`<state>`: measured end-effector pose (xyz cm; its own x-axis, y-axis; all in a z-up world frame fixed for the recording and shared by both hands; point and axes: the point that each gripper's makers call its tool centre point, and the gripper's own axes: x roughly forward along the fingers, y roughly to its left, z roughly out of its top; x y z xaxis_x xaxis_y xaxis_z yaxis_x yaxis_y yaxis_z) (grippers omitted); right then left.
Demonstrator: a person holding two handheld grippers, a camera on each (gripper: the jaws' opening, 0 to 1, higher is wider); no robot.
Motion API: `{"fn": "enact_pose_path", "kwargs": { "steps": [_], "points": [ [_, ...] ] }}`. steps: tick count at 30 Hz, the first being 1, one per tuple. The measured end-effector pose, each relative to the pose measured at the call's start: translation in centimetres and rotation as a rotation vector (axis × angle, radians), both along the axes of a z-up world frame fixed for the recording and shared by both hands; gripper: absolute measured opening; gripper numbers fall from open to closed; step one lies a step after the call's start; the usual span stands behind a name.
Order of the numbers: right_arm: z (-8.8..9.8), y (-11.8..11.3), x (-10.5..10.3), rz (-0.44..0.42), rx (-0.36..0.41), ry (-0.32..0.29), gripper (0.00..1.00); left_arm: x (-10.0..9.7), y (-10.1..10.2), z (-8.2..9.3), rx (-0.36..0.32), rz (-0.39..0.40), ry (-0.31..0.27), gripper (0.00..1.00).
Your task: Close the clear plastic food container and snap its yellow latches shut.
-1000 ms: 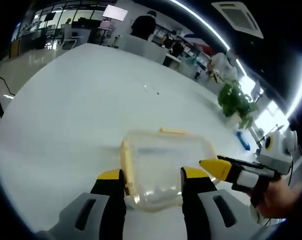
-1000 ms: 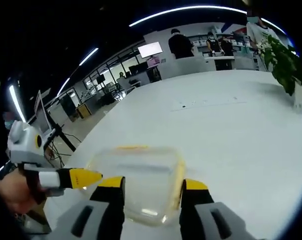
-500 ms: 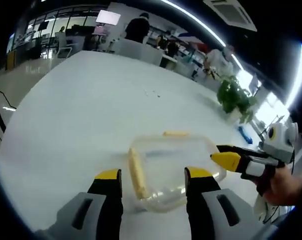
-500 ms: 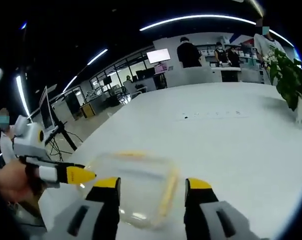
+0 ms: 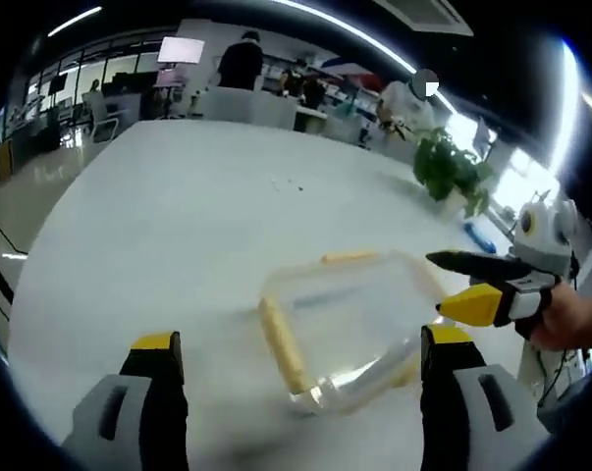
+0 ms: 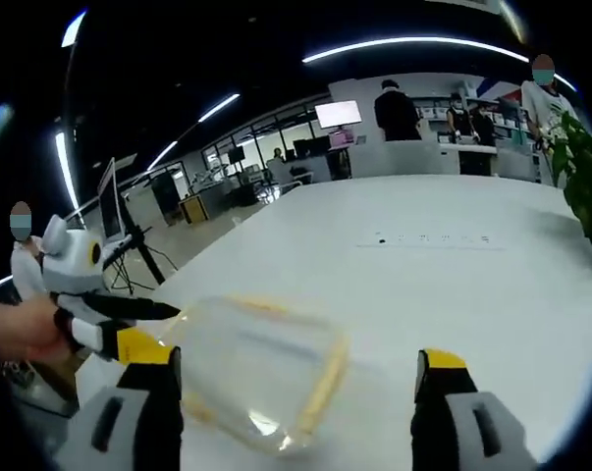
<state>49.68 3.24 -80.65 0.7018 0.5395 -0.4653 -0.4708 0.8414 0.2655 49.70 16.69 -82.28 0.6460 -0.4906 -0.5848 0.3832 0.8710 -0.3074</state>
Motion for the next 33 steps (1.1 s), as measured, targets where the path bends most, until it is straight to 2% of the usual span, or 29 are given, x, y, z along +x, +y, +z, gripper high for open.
{"fn": "enact_pose_path", "kwargs": {
  "steps": [8,11,17,26,33],
  "points": [
    [1.5,0.7,-0.6,0.039,-0.02,-0.032,1.0,-0.2,0.7,1.1,0.016,-0.019,-0.023,0.99],
    [2.7,0.8,-1.3,0.052,-0.036,-0.058,1.0,-0.9,1.5,1.8,0.029,-0.018,-0.038,0.99],
    [3.9,0.6,-2.7,0.055,-0.043,-0.073,1.0,-2.8,2.2,3.3,0.041,-0.054,-0.062,0.99],
    [6.2,0.8,-6.7,0.083,-0.062,-0.116,1.0,-6.5,4.0,7.5,0.046,-0.091,-0.148,0.99],
    [7.7,0.5,-10.6,0.097,-0.066,-0.144,1.0,-10.1,5.9,8.7,0.09,-0.118,-0.165,0.99]
  ]
}}
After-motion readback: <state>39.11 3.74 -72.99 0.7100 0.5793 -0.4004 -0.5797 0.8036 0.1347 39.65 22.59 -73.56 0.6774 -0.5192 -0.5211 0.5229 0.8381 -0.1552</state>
